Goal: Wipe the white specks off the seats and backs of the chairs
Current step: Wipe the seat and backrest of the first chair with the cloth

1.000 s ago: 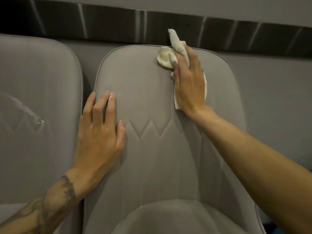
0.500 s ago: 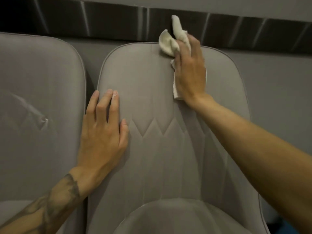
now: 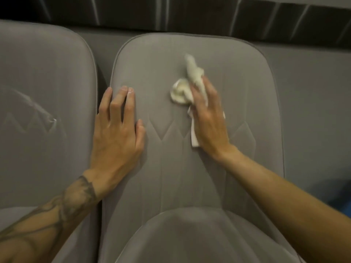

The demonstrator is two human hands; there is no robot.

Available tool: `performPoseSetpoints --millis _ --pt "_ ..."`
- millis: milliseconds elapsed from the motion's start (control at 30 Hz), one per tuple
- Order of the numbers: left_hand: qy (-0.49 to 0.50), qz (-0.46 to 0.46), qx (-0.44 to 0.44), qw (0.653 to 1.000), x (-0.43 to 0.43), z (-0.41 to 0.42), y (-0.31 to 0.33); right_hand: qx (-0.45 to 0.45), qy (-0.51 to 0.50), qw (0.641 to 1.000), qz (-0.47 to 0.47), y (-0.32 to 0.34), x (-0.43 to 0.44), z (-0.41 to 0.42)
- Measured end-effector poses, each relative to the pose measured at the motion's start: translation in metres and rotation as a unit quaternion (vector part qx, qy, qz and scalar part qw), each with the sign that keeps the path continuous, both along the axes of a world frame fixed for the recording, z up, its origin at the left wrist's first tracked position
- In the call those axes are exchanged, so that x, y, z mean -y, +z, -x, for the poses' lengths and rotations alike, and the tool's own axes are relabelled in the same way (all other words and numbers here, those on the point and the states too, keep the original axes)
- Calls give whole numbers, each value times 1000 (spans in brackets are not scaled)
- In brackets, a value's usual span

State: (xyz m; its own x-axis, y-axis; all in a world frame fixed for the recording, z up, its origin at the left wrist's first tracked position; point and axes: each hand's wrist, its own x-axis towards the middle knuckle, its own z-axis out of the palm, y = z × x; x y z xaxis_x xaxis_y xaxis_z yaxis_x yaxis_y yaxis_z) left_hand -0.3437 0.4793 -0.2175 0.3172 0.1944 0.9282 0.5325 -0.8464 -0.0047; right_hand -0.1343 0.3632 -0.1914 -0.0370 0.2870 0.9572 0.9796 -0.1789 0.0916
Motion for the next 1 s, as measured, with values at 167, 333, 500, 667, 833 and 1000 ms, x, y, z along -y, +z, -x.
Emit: performPoseSetpoints --millis 167,333,500,667,833,1000 --pt "5 -4 3 1000 0 -1 -1 37 33 992 114 -63 0 11" --pt "-8 6 7 1000 1 -1 -2 263 101 917 281 -141 43 5" --pt "-10 1 9 1000 -1 -1 -1 21 87 985 144 -69 12 -1" --pt "-7 1 13 1000 -1 -2 -3 90 67 968 225 -135 25 22" --pt "-11 -7 12 1000 -2 -3 -3 106 111 952 264 -107 30 12" --pt "-23 9 8 1000 0 -1 -2 -31 21 999 30 51 -25 22"
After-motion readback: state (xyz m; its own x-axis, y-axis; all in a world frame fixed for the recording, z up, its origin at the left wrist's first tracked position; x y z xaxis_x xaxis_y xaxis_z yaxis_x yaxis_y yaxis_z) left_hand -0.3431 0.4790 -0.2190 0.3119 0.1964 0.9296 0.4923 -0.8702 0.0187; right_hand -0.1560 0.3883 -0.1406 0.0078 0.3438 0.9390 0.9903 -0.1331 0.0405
